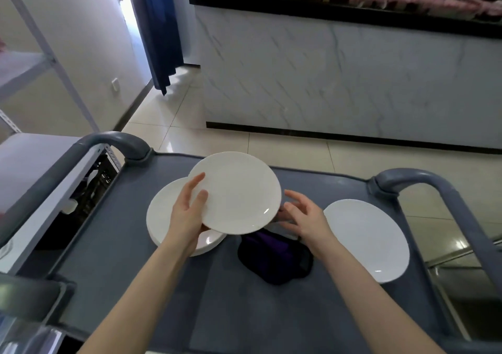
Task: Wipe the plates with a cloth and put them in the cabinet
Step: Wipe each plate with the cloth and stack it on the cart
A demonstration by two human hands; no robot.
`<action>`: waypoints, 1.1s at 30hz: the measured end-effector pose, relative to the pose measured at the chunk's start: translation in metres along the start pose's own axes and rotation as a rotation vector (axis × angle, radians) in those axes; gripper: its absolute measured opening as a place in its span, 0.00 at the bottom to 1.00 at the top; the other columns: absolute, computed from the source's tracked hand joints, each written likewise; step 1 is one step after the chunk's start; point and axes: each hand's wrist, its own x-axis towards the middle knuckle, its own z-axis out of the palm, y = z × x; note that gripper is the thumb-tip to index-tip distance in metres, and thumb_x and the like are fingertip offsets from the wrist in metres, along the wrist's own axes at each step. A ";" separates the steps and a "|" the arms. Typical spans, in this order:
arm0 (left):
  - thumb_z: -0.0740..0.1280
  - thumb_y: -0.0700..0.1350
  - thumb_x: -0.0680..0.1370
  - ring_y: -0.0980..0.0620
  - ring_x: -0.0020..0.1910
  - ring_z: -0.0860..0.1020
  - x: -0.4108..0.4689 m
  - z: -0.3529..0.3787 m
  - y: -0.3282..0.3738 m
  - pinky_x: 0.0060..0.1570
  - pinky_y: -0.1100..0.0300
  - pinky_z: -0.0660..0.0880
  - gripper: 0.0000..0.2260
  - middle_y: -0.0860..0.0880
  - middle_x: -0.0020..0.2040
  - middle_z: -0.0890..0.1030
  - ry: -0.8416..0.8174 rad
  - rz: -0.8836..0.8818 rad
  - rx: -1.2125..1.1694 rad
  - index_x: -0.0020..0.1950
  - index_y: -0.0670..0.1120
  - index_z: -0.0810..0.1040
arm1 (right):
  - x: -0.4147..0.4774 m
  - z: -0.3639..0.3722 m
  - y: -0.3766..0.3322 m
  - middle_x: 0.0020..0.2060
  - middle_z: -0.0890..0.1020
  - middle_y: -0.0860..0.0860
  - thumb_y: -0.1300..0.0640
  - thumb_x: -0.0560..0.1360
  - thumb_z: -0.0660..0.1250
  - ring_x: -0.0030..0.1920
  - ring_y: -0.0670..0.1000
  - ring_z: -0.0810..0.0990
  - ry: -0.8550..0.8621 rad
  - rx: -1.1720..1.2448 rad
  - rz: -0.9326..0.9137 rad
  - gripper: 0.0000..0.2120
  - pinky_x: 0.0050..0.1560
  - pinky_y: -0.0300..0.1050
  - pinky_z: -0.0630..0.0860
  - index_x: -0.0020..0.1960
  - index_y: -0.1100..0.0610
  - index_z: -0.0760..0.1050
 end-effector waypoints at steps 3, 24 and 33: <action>0.62 0.44 0.84 0.49 0.60 0.78 0.000 -0.011 -0.002 0.37 0.59 0.81 0.18 0.56 0.66 0.76 0.062 -0.009 0.022 0.58 0.69 0.79 | 0.007 -0.012 0.021 0.56 0.81 0.52 0.57 0.79 0.65 0.55 0.51 0.81 -0.042 -0.686 -0.076 0.15 0.60 0.47 0.75 0.65 0.53 0.76; 0.61 0.46 0.85 0.58 0.55 0.79 -0.017 -0.012 0.008 0.35 0.66 0.79 0.19 0.61 0.62 0.77 0.095 0.047 0.019 0.58 0.72 0.78 | -0.009 -0.060 -0.011 0.30 0.80 0.48 0.53 0.79 0.66 0.33 0.46 0.78 0.115 -0.414 -0.259 0.12 0.33 0.33 0.73 0.39 0.55 0.75; 0.59 0.49 0.85 0.54 0.57 0.79 -0.017 0.023 0.020 0.39 0.57 0.82 0.17 0.62 0.63 0.76 -0.061 0.025 0.006 0.64 0.73 0.74 | -0.039 -0.053 -0.105 0.33 0.83 0.46 0.55 0.81 0.63 0.36 0.44 0.80 0.138 -0.016 -0.364 0.08 0.36 0.39 0.76 0.45 0.52 0.78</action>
